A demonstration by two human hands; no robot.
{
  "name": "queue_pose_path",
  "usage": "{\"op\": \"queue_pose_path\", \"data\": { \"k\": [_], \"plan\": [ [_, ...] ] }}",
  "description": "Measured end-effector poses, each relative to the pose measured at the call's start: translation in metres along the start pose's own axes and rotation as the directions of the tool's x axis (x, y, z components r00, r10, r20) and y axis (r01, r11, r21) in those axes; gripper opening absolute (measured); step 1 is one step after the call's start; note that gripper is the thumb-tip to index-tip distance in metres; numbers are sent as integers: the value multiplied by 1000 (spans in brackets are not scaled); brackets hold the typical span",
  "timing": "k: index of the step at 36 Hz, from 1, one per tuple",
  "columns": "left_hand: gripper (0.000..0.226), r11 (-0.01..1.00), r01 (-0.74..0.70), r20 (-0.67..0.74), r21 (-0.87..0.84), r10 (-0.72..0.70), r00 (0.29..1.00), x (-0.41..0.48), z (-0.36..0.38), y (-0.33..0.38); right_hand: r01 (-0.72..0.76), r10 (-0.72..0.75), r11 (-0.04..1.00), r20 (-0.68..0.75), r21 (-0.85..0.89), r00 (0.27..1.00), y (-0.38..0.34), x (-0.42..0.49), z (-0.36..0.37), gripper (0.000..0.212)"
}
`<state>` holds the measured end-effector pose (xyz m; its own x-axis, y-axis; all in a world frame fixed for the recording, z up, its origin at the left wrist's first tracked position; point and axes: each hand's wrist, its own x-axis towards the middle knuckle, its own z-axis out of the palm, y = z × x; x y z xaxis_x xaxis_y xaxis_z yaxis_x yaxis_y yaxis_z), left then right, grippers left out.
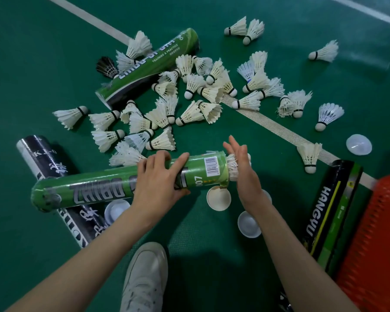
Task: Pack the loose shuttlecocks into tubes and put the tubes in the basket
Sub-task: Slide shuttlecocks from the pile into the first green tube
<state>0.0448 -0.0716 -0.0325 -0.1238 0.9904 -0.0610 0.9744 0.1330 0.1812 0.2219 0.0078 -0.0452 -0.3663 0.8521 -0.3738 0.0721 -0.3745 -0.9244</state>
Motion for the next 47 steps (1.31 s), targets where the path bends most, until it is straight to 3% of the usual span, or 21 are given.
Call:
{"op": "queue_pose_path", "data": {
  "k": [8, 13, 15, 18, 21, 23, 26, 29, 32, 34, 37, 39, 42, 47],
  "plan": [
    [87, 1000, 16, -42, -20, -17, 999, 2, 3, 9, -50, 46, 992, 41, 114, 998, -3, 0, 14, 51],
    [85, 1000, 11, 73, -1, -11, 997, 8, 3, 12, -82, 85, 992, -27, 95, 996, 5, 4, 9, 50],
    [85, 1000, 18, 98, -3, -17, 995, 9, 5, 13, -21, 18, 1000, -166, -16, 986, 8, 7, 7, 40],
    [84, 1000, 21, 127, 5, -21, 992, 7, 8, 12, 51, -176, 949, -387, -313, 905, 10, 12, -5, 20],
    [84, 999, 24, 142, 22, -27, 989, 5, 9, 9, 31, -319, 773, -346, -634, 883, 18, 23, -22, 31],
    [84, 999, 33, 130, 16, -34, 991, 4, 10, 7, -24, -235, 686, -253, -727, 939, 27, 31, -28, 43],
    [84, 999, 47, 126, 18, -48, 991, 3, 11, 5, -129, -40, 679, -211, -723, 977, 39, 35, -33, 42],
    [84, 998, 62, 129, 31, -66, 990, 4, 10, 3, -142, -89, 597, -241, -789, 966, 42, 28, -35, 30],
    [84, 997, 76, 120, 29, -79, 990, 4, 10, 0, -150, -138, 594, -284, -791, 949, 43, 21, -37, 26],
    [84, 996, 82, 128, 38, -87, 988, 4, 11, 0, -135, -174, 635, -311, -760, 934, 43, 19, -38, 27],
    [84, 995, 81, 143, 52, -88, 986, 3, 11, 1, -113, -190, 813, -443, -572, 876, 37, 20, -38, 24],
    [84, 996, 78, 141, 43, -84, 986, 2, 11, 3, -92, -177, 864, -470, -496, 865, 36, 22, -38, 24],
    [84, 996, 72, 139, 46, -78, 987, 2, 10, 5, -87, -183, 798, -378, -596, 908, 40, 22, -35, 24],
    [84, 997, 70, 123, 40, -74, 990, 3, 9, 5, -193, -31, 715, -306, -672, 951, 53, 16, -40, 44]
  ]
}}
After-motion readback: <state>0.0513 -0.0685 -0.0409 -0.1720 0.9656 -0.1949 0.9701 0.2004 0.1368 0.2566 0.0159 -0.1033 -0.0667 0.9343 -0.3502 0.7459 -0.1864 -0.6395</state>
